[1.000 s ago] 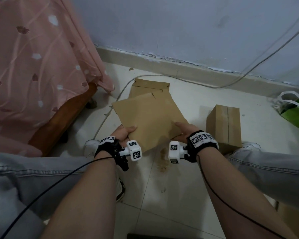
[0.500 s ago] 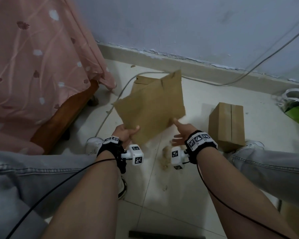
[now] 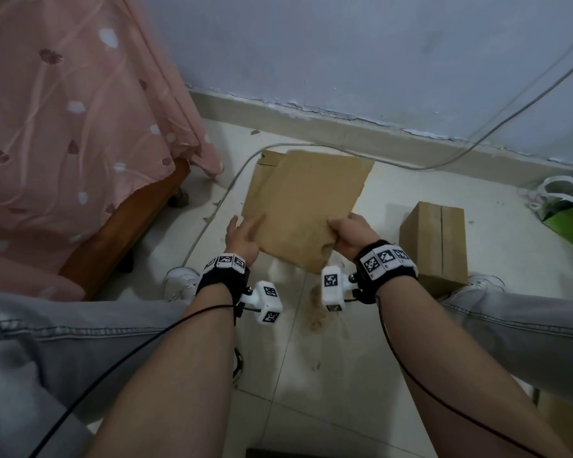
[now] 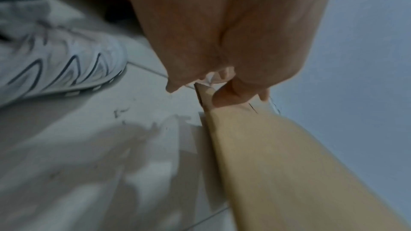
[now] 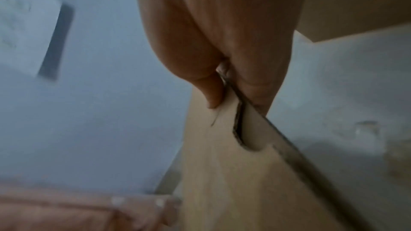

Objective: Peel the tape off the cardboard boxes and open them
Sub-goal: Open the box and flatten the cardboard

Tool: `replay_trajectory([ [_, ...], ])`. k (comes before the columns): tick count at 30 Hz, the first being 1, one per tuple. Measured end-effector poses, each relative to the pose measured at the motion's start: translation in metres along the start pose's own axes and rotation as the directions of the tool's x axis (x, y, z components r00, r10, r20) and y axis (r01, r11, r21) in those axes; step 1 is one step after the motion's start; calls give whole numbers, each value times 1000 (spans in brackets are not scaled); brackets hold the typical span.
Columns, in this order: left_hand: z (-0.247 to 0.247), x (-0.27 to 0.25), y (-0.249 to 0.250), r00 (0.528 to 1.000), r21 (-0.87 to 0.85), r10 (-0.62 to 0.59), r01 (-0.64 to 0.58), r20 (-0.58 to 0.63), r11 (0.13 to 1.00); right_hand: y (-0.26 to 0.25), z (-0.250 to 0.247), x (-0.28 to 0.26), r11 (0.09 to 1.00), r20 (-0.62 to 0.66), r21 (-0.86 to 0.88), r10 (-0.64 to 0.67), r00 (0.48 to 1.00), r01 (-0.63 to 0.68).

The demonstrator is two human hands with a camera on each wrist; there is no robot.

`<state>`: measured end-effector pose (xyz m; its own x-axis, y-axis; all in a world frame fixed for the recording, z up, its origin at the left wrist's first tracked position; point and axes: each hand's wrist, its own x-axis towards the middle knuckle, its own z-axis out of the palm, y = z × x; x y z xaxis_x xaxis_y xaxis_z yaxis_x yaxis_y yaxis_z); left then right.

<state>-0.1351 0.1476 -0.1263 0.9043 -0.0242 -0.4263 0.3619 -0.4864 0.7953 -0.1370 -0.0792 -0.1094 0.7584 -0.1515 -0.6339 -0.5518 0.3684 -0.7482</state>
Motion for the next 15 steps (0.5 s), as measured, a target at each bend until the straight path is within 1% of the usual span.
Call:
replay_trajectory([
  [1,1,0,-1,997,-79,-71,69,-22,995,7,-5,4,999,-37,-54,-3,999,1],
  [3,3,2,-8,976,-211,-209,193,-55,958,18,-12,11,987,-111,-160,-17,994,-1],
  [4,4,2,-13,962,-233,-268,248,-55,940,22,-16,15,977,-142,-215,-21,990,-10],
  [6,6,5,-25,931,-202,-361,342,-62,918,33,-24,22,959,-162,-279,1,987,-47],
  [8,10,5,-34,913,-173,-407,394,-41,903,43,-32,28,957,-145,-276,49,988,-88],
  [10,15,3,-40,882,-175,-470,466,23,867,51,-39,31,955,-125,-267,95,988,-125],
  [12,18,3,-46,858,-296,-506,506,85,810,56,-44,30,959,-95,-237,136,986,-156],
  [14,22,0,-52,864,-388,-500,483,65,785,59,-49,31,960,-94,-215,163,982,-180],
  [15,24,1,-58,870,-413,-492,461,37,785,60,-51,31,954,-106,-230,170,980,-191],
])
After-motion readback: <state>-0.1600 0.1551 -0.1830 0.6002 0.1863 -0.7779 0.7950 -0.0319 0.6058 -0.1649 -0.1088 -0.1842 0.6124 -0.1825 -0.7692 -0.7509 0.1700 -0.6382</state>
